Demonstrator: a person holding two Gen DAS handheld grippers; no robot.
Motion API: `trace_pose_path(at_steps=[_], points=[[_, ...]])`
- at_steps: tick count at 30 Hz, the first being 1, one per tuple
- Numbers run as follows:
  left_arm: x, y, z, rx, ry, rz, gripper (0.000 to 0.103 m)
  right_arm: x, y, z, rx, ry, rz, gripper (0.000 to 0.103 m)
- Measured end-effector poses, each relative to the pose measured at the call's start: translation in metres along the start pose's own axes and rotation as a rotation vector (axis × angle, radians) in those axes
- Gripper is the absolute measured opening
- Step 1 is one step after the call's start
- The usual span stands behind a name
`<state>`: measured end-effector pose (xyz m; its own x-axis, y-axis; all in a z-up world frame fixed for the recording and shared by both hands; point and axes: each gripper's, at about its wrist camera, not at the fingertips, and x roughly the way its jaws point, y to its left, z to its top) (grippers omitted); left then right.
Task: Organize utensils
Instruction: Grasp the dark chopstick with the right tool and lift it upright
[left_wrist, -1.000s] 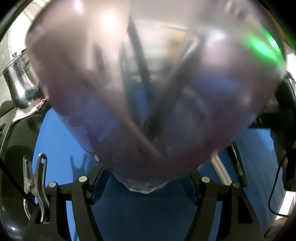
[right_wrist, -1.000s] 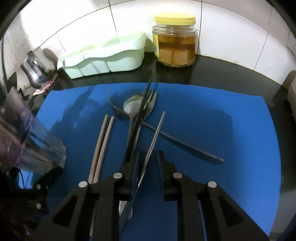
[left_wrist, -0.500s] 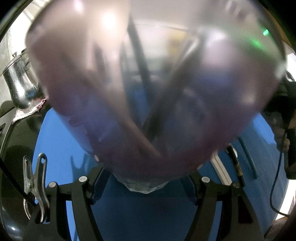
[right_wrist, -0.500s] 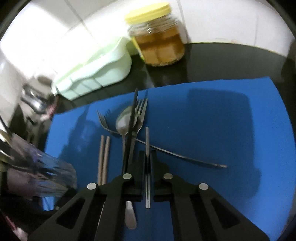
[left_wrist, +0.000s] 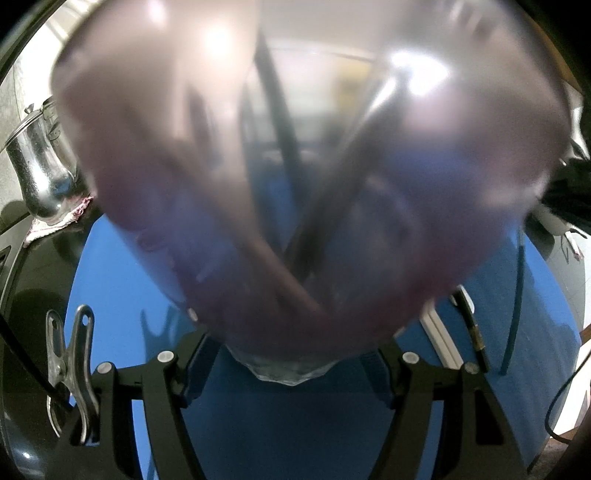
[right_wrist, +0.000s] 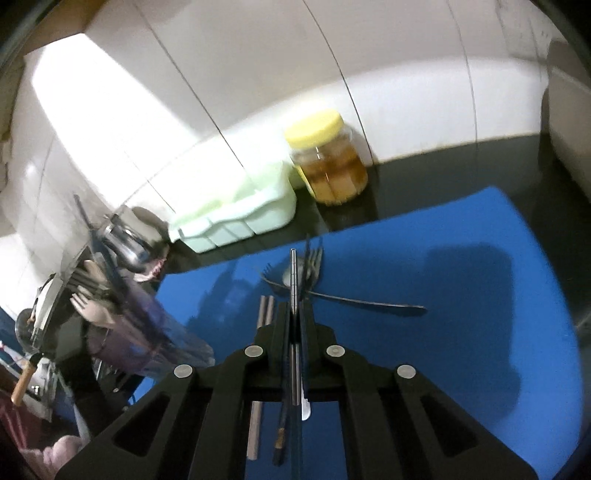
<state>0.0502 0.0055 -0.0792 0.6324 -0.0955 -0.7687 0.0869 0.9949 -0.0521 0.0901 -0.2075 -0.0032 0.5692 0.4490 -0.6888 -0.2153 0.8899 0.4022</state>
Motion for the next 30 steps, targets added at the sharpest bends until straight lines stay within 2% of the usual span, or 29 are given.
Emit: trace_pose_path(at_steps=[4, 11, 19, 30], points=[[0.000, 0.000, 0.000, 0.000, 0.000, 0.000, 0.073, -0.026, 0.015, -0.009, -0.027, -0.072, 0.004, 0.006], [0.000, -0.001, 0.000, 0.000, 0.000, 0.000, 0.074, -0.052, 0.051, -0.014, -0.162, -0.182, -0.055, 0.006], [0.000, -0.001, 0.000, -0.001, 0.000, 0.000, 0.073, -0.078, 0.081, 0.002, -0.251, -0.272, -0.059, 0.006], [-0.001, 0.003, -0.001, 0.000, 0.000, 0.000, 0.074, -0.104, 0.097, 0.035, -0.261, -0.334, -0.044, 0.006]])
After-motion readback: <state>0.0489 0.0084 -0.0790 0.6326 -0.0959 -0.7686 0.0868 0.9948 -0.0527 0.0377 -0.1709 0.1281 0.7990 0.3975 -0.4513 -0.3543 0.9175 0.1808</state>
